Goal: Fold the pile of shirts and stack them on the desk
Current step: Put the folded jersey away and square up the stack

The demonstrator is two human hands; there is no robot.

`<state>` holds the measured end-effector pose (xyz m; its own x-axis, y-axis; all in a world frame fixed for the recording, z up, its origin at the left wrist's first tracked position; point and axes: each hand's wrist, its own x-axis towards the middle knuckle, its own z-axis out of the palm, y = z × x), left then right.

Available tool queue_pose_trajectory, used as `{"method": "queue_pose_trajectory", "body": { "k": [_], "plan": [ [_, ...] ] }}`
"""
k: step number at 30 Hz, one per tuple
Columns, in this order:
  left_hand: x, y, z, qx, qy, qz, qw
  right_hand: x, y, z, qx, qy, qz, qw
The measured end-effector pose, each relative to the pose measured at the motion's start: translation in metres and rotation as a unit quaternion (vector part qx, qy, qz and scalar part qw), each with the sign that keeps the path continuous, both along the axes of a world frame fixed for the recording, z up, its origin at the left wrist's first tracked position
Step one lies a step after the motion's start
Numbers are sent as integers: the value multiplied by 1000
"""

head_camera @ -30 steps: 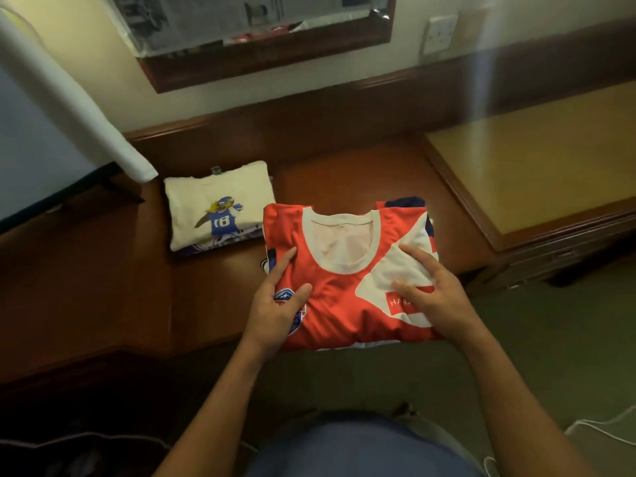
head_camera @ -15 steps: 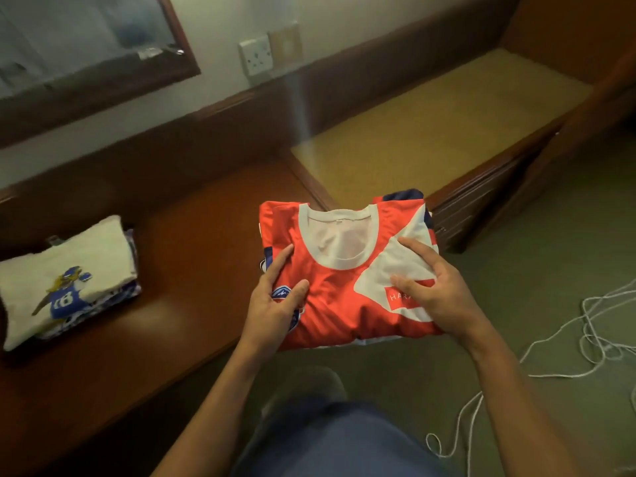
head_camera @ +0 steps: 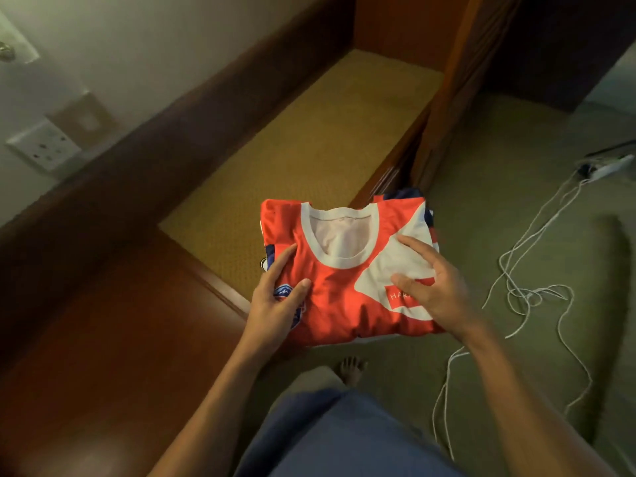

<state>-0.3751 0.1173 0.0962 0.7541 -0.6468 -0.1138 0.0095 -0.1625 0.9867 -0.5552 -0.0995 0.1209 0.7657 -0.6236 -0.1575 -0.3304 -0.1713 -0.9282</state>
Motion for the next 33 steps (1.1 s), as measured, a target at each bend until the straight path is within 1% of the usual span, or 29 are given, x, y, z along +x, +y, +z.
{"method": "queue_pose_trajectory", "body": {
  "k": [3,7,11,14,17,20,24,27,31,33],
  "plan": [
    [17,-56,2,11,-15,-38,999,0,-44,4,-3,4,-38,999],
    [31,-134,7,17,-8,-98,995,-9,-98,4,2,-18,-96,995],
    [28,-220,11,5,-5,-157,988,-28,-162,-5,-2,-24,-132,991],
    [18,-288,6,12,-12,-183,983,-46,-221,-13,-20,-18,-146,989],
    [7,-355,2,21,-32,-192,981,-61,-283,-19,-29,-32,-160,986],
    [-8,-419,2,23,-30,-191,981,-75,-344,-18,-22,-46,-167,985],
    [-28,-499,8,19,-10,-189,982,-93,-423,-12,-10,-43,-163,986],
    [-34,-550,11,26,-2,-194,981,-99,-477,-7,-9,-24,-169,985],
    [-26,-627,12,52,-20,-208,976,-92,-553,-7,-9,-20,-177,984],
    [-15,-666,7,67,-48,-211,974,-83,-592,-9,-4,-16,-174,985]
  ]
}}
